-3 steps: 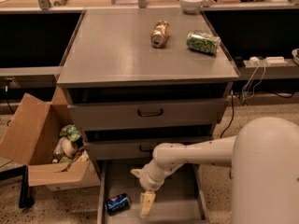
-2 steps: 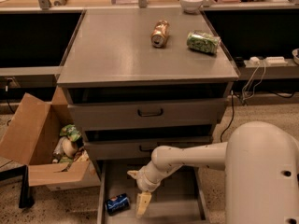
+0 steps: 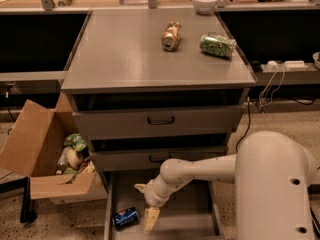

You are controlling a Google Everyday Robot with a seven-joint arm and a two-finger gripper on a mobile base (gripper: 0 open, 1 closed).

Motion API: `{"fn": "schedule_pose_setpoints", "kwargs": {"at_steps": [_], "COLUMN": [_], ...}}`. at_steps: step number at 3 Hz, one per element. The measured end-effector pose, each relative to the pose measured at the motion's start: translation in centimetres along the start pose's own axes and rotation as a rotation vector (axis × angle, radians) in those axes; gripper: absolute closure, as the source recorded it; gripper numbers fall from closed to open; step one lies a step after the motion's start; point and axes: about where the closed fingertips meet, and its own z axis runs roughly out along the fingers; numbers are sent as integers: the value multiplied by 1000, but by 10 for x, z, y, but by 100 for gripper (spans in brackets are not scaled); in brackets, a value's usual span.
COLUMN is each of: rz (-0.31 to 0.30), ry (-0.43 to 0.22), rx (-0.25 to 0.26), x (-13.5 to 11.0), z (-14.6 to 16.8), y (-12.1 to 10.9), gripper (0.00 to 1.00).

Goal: Pick pepsi can from bottom drawer and place on counter

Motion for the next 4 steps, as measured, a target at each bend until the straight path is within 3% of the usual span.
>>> {"fn": "schedule_pose_setpoints", "kwargs": {"at_steps": [2,3,4], "rz": [-5,8,8], "ry": [1,-22,-15], "rx": [7,1,-1], "x": [13,27,29], "z": [44,87,91], "y": [-21,-40,-41], "gripper": [0,0,0]}}
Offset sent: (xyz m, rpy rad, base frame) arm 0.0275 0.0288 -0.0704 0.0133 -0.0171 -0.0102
